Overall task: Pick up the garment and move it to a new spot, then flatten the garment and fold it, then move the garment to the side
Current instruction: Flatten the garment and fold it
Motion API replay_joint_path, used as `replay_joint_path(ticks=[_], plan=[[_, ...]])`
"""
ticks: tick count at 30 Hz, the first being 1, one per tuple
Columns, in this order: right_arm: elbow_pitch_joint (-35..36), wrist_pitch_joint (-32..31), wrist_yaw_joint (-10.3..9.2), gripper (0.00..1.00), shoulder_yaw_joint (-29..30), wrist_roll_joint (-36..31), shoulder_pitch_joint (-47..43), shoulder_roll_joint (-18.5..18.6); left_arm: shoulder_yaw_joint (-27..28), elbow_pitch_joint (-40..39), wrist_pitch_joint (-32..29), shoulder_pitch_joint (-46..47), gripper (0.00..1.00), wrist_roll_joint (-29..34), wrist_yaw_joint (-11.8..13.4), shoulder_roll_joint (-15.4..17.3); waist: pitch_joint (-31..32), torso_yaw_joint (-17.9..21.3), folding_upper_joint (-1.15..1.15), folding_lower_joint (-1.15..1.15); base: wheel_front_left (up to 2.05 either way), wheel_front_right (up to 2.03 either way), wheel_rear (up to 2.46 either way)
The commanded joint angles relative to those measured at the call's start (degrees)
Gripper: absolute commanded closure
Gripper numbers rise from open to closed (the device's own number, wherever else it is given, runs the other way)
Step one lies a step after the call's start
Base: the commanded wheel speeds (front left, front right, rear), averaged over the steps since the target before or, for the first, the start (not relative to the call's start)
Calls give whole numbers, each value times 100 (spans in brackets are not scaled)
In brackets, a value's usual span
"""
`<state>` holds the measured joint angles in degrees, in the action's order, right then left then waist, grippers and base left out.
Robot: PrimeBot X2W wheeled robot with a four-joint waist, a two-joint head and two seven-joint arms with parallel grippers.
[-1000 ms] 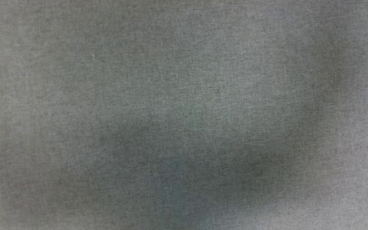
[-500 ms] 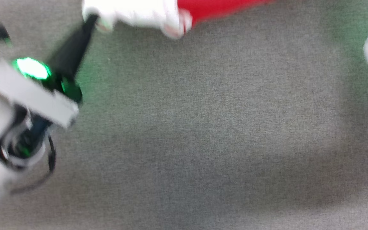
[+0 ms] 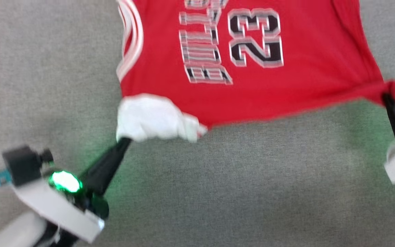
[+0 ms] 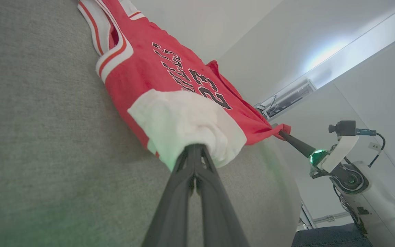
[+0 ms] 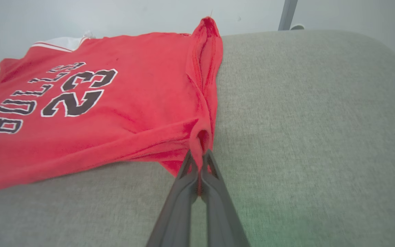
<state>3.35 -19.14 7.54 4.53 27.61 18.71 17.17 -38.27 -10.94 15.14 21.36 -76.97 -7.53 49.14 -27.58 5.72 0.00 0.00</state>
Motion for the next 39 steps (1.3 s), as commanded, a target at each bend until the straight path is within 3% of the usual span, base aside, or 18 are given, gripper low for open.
replay_joint_path(ticks=[1, 9, 15, 20, 26, 32, 39], plan=[[144, -68, -11, 100, 77, -24, -186, -35, 78, -62, -6, -168, 100, 99, 11, 7, 128, -20, 0, 0, 0, 0, 0], [1470, -713, -11, 100, 541, 26, -1528, -266, 602, -815, -6, -1576, 100, 521, 11, 47, 240, -9, 0, 0, 0, 0, 0], [1963, -861, -11, 100, 755, 109, -1928, -414, 897, -1261, -5, -2064, 100, 821, 11, 189, 142, 35, 0, 0, 0, 0, 0], [1906, -881, -11, 100, 706, 219, -1577, -456, 815, -1443, -84, -1432, 100, 853, 11, 407, 55, 102, 0, 0, 0, 0, 0], [1535, -975, -11, 100, 676, 239, -705, -478, 761, -1185, -500, 30, 100, 436, 12, 633, -176, 235, 0, 0, 0, 0, 0], [936, -1036, -11, 100, 460, 393, 84, -492, 505, -237, -1031, 1535, 100, -184, 12, 378, -458, 389, 0, 0, 0, 0, 0], [-21, -827, -11, 100, 34, 327, 811, -432, 181, 910, -1231, 2323, 100, -351, 11, 193, -706, 536, 0, 0, 0, 0, 0]])
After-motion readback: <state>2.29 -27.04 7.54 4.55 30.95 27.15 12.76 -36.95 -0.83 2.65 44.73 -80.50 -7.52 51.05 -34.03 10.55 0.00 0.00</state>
